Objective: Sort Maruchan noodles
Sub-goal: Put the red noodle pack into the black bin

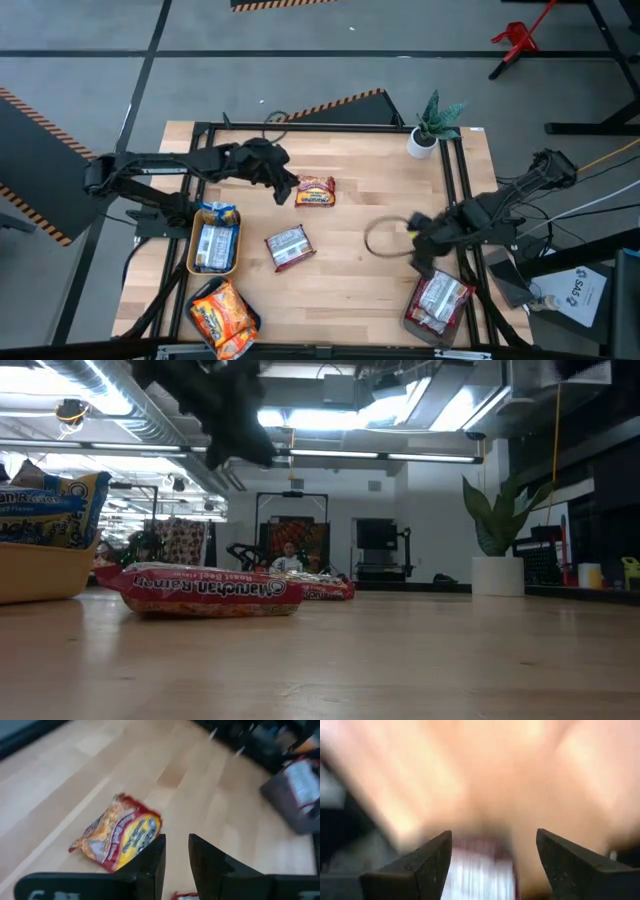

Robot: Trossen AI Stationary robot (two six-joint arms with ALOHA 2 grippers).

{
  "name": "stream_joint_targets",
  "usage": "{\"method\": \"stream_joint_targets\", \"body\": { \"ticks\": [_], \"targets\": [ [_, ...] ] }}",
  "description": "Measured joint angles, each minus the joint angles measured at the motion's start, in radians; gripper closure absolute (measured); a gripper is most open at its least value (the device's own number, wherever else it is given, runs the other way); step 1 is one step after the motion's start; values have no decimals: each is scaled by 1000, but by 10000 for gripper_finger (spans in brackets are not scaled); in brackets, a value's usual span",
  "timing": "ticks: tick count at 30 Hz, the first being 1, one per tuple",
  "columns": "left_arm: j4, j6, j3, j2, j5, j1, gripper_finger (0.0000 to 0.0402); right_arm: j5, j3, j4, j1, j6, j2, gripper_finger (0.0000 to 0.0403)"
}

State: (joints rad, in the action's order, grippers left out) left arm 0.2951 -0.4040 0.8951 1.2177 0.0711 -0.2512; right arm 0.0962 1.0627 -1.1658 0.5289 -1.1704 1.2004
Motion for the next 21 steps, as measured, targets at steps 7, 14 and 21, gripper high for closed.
{"method": "stream_joint_targets", "body": {
  "ticks": [7,14,21],
  "targets": [
    [-34,14,0,188,71,-23,321,-448,1,171,-261,-214,75,127],
    [-94,18,0,389,53,-95,340,-425,1,478,-498,-23,197,127],
    [-104,20,0,494,70,-153,397,-185,1,721,-611,108,316,127]
  ]
}}
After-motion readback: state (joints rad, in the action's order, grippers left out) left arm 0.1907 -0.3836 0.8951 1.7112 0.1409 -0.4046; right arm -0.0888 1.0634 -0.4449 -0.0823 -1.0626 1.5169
